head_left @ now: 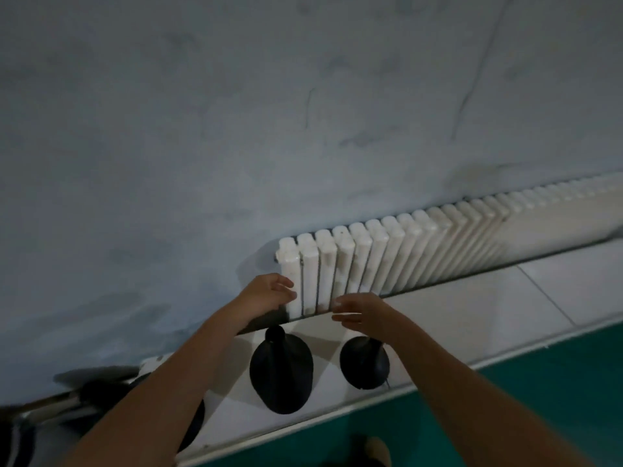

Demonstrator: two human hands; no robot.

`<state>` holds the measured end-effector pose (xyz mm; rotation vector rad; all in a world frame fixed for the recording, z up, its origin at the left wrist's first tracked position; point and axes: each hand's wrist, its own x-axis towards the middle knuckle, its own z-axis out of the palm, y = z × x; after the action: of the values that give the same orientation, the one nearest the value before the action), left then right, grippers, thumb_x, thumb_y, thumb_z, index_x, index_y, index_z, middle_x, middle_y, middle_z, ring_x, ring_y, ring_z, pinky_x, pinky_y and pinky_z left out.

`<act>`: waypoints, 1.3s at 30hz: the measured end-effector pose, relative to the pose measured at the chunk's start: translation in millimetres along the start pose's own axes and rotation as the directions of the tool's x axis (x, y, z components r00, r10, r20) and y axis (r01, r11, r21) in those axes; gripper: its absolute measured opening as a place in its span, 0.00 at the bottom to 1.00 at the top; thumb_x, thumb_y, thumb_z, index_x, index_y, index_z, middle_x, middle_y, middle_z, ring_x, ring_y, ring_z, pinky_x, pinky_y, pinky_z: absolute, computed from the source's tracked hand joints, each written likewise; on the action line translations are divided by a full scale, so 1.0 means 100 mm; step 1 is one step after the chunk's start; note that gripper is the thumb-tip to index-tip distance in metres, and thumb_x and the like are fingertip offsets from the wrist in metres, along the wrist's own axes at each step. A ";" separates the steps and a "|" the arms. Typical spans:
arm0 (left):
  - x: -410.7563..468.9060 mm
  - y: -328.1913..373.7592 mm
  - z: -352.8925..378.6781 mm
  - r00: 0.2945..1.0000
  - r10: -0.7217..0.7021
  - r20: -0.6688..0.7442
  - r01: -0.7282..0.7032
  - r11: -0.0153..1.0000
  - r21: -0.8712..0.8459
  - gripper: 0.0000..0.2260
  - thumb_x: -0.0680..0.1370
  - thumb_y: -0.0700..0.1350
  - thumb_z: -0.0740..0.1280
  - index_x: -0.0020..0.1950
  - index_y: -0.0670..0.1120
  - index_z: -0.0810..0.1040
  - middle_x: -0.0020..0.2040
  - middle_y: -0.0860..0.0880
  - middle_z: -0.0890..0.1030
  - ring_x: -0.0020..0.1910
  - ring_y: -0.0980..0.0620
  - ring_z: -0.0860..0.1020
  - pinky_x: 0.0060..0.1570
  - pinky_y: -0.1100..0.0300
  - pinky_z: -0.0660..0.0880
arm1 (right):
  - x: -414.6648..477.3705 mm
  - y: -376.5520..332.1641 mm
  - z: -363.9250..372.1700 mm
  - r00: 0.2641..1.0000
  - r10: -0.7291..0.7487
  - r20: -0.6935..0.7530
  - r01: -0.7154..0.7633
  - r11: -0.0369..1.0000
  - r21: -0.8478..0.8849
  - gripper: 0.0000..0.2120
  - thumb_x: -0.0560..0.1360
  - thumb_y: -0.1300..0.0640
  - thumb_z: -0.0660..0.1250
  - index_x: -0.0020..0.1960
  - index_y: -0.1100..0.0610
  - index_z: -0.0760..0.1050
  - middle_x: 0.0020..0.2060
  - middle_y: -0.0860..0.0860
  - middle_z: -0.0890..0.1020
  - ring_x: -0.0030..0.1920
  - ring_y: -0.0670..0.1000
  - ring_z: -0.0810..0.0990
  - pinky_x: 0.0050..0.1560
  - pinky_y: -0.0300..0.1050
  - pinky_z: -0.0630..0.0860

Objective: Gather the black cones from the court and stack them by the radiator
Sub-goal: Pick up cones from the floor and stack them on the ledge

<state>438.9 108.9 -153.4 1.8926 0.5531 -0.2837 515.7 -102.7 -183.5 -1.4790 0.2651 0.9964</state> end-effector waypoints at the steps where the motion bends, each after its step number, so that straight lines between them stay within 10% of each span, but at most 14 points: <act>1: 0.01 0.07 0.09 1.000 0.016 0.027 -0.017 1.000 0.017 0.09 0.74 0.38 0.71 0.52 0.44 0.78 0.47 0.44 0.81 0.44 0.49 0.79 0.48 0.58 0.74 | -0.12 0.00 -0.07 1.000 -0.005 -0.022 0.005 1.000 0.009 0.10 0.79 0.65 0.61 0.59 0.66 0.74 0.52 0.62 0.79 0.51 0.58 0.80 0.46 0.43 0.75; 12: -0.22 0.97 1.82 0.898 0.139 0.417 -0.255 0.938 0.236 0.06 0.75 0.40 0.69 0.51 0.45 0.77 0.43 0.47 0.81 0.39 0.55 0.79 0.36 0.64 0.72 | -1.53 0.71 -1.62 0.917 -0.075 -0.392 0.234 0.896 0.377 0.08 0.80 0.63 0.57 0.51 0.63 0.75 0.47 0.60 0.81 0.45 0.58 0.82 0.48 0.47 0.77; 28: -3.26 1.38 6.73 0.311 0.065 0.948 -0.726 0.660 0.193 0.04 0.77 0.43 0.68 0.51 0.49 0.77 0.49 0.50 0.80 0.43 0.58 0.78 0.40 0.65 0.73 | -5.44 4.34 -4.04 0.475 0.228 -0.850 0.634 0.581 0.510 0.08 0.79 0.62 0.58 0.54 0.63 0.73 0.45 0.59 0.81 0.44 0.57 0.82 0.48 0.47 0.76; 39: -4.40 1.61 8.96 0.136 -0.078 0.988 -0.767 0.622 0.155 0.08 0.77 0.45 0.68 0.56 0.47 0.77 0.55 0.49 0.78 0.51 0.52 0.80 0.47 0.59 0.75 | -6.77 5.47 -5.15 0.267 0.420 -0.867 0.717 0.514 0.470 0.12 0.80 0.62 0.59 0.60 0.66 0.72 0.51 0.62 0.81 0.48 0.58 0.83 0.51 0.50 0.79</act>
<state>196.2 -872.6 -168.7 1.9283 -1.1420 -1.3652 -50.8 -939.9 -165.8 -0.8581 1.2870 -0.5244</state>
